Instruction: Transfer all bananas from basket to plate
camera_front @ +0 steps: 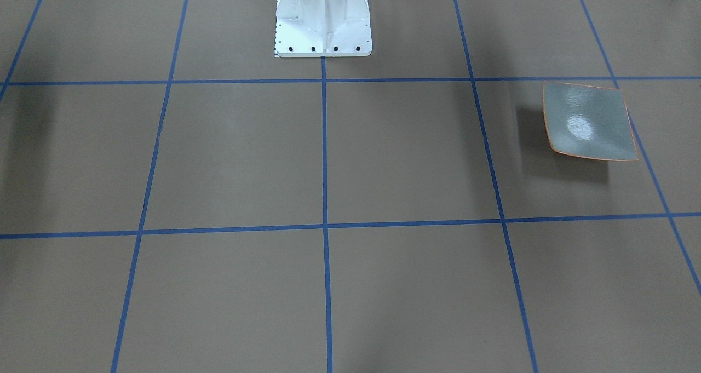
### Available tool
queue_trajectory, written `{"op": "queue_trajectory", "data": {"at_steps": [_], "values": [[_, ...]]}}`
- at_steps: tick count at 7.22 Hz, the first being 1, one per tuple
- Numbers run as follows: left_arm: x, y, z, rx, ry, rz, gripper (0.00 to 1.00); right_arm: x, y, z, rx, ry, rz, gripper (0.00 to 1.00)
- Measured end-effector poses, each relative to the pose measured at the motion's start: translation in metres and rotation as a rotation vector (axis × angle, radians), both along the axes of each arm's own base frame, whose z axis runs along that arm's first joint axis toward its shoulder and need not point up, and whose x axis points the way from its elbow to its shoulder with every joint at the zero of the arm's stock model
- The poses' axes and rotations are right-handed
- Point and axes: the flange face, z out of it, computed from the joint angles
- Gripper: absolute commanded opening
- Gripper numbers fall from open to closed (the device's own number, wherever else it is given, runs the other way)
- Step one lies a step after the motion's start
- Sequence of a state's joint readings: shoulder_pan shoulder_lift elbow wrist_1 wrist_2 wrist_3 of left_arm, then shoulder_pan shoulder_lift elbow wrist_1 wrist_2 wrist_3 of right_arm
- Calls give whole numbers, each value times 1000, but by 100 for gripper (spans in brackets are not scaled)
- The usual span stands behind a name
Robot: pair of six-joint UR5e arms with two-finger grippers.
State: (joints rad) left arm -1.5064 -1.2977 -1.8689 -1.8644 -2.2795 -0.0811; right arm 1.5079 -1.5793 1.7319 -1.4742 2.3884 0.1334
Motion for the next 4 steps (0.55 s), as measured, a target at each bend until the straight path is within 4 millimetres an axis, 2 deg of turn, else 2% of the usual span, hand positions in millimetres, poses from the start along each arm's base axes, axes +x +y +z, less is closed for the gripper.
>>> {"op": "queue_trajectory", "data": {"at_steps": [4], "values": [[0,3,4,-11,0,1,100,0,5,6,-5,0,0,100]]}}
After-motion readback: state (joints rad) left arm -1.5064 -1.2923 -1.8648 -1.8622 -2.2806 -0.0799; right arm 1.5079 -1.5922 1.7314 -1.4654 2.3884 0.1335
